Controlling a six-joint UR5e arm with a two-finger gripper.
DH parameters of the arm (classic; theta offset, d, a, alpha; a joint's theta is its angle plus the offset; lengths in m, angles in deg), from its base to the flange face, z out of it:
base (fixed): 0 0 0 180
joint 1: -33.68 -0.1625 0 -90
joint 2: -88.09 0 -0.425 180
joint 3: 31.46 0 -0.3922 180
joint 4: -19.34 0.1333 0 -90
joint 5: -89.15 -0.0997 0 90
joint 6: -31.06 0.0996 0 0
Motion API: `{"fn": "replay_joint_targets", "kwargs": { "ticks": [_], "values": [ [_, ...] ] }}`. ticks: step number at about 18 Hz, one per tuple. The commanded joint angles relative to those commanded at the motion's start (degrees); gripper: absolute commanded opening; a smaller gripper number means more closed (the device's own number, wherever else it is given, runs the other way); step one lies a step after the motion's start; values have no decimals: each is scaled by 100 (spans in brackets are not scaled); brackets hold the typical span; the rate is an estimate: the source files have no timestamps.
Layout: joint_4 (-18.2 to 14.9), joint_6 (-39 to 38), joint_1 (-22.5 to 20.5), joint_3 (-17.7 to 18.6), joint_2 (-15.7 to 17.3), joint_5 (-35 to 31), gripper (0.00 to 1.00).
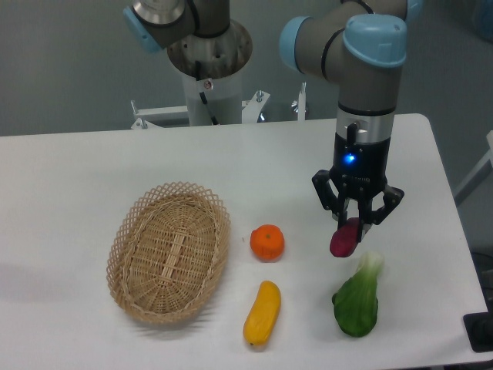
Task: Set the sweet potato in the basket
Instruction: 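Lift the purple sweet potato held in the gripper off the table, then carry the sweet potato over the wicker basket and lower it inside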
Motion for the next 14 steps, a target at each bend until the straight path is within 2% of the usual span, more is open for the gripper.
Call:
{"fn": "replay_joint_targets", "kwargs": {
  "ticks": [5,11,14],
  "values": [
    [-9,-17,96,97,79,-17,20],
    [-9,-588,465,202,229,-18,20],
    [-9,-1088,843,211,229,-61,20]
  ]
}}
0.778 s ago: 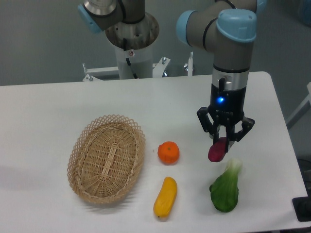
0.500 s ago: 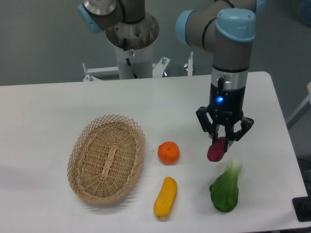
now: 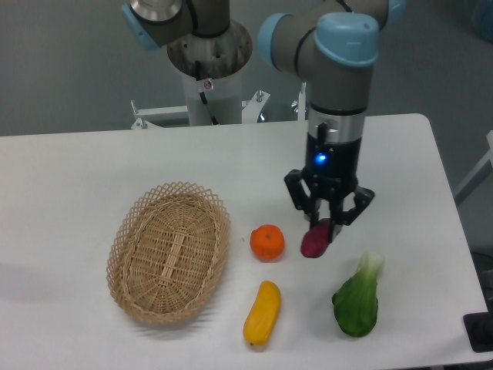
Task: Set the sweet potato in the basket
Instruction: 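Carry the sweet potato over the wicker basket and lower it inside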
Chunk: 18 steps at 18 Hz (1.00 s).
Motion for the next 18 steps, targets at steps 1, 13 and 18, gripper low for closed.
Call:
{"fn": "replay_joint_targets", "kwargs": {
  "ticks": [1,13,18],
  "values": [
    [0,-228,114,26,0,-26,20],
    [123,-1206,1916,755,-237,-1862,23],
    [114,-743,2286,958,-579,-2232,23]
  ]
}}
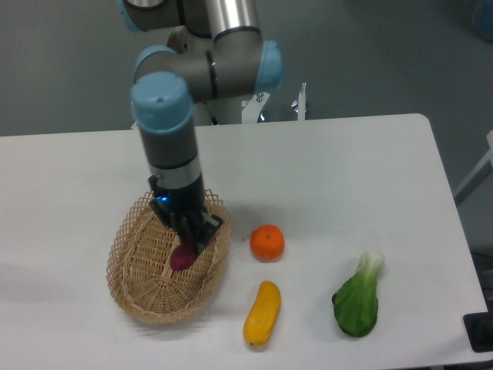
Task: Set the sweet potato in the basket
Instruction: 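Carry the sweet potato over the wicker basket and lower it inside, then open the gripper to release the sweet potato into the basket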
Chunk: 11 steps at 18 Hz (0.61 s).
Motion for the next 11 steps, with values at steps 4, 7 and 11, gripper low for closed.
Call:
{"fn": "replay_joint_targets", "kwargs": {
  "ticks": [4,7,11],
  "values": [
    [18,337,176,88,-281,-63,23],
    [18,468,264,97,-396,-63,23],
    [26,583,387,228,-537,-159,24]
  ]
}}
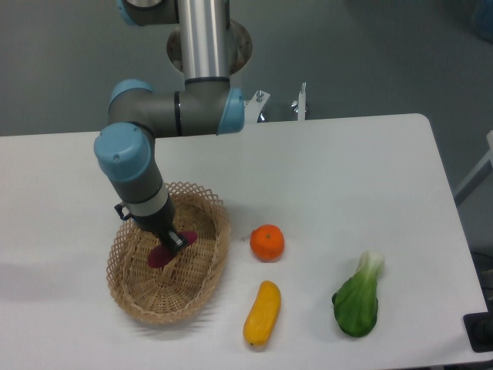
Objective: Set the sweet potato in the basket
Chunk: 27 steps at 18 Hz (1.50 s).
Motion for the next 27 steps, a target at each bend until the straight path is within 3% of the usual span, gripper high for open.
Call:
{"fn": "replay_joint_targets", "kwargs": {
  "ticks": [5,6,8,9,14,19,22,24,27],
  "values": [
    [9,0,97,53,-17,-97,28],
    [18,-9,97,44,-17,-106,42],
    [157,-9,97,9,-9,-123,91],
    [245,-17,97,9,9,-123,100],
    [220,-9,10,-227,325,-150,100],
    [220,-245,-666,-579,782,-123,100],
    [202,-176,-1158,-807,818,-123,100],
    [167,208,-1606,-913,852,-115,100],
    [-43,1412,-2248,-940,1037,-71,100]
  ]
}}
